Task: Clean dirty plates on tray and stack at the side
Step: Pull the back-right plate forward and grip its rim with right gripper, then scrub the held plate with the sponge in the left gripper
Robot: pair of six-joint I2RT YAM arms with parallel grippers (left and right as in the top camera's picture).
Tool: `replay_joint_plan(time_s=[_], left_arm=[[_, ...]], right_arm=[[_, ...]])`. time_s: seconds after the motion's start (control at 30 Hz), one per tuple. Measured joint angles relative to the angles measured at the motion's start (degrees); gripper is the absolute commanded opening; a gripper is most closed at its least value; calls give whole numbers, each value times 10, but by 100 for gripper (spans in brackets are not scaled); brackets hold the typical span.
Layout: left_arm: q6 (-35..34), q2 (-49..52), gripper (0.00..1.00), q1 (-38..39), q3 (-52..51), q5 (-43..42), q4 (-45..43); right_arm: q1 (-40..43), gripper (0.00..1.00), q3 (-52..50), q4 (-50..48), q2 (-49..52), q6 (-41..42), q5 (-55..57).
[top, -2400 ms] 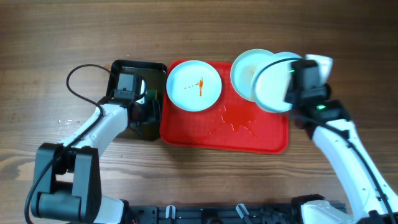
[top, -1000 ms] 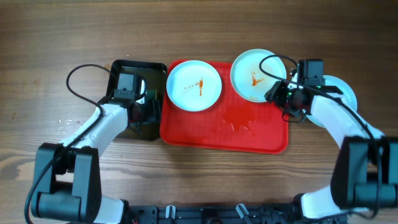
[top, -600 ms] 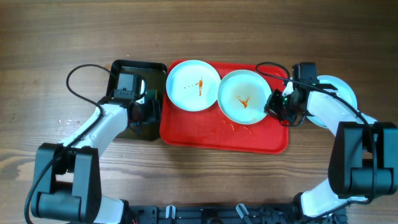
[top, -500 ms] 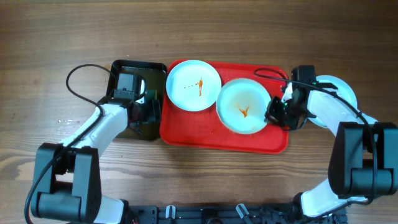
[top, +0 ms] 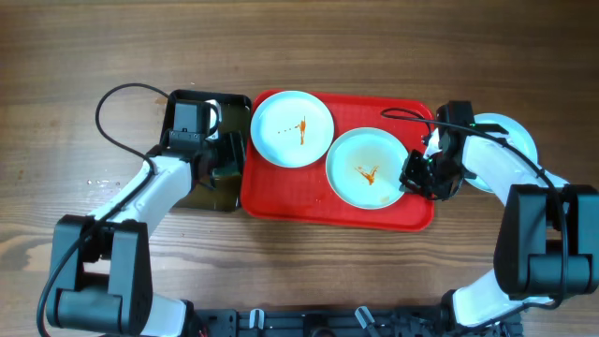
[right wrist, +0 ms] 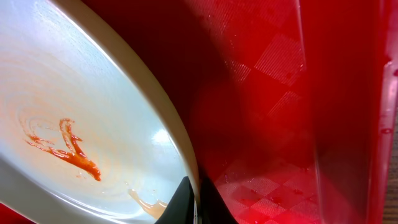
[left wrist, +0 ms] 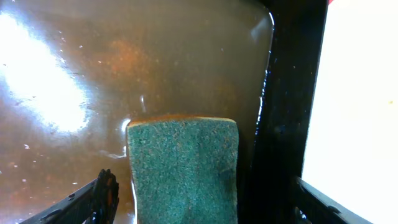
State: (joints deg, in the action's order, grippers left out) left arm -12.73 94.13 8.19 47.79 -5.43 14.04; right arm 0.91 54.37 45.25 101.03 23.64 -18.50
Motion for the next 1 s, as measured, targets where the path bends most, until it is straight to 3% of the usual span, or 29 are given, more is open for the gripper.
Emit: replay_joint_plan(time_s=[0.1, 0.17, 0.23, 0.27, 0.57, 0.8, 1.0], left_arm=[[2, 14, 62, 0, 0, -2, 1], [0, 29, 46, 0, 0, -5, 5], [0, 32, 11, 0, 0, -5, 5], [-2, 32, 4, 0, 0, -5, 5], [0, 26, 4, 0, 1, -6, 5], [0, -80, 4, 0, 1, -7, 7], [0, -106, 4, 0, 1, -7, 7]], right_arm=[[0, 4, 0, 0, 0, -1, 0], [0, 4, 0, 0, 0, -2, 0], [0, 4, 0, 0, 0, -4, 0], [0, 4, 0, 0, 0, -5, 0], [0, 4, 0, 0, 0, -15, 0], [0, 4, 0, 0, 0, -15, 0], [0, 4, 0, 0, 0, -15, 0]])
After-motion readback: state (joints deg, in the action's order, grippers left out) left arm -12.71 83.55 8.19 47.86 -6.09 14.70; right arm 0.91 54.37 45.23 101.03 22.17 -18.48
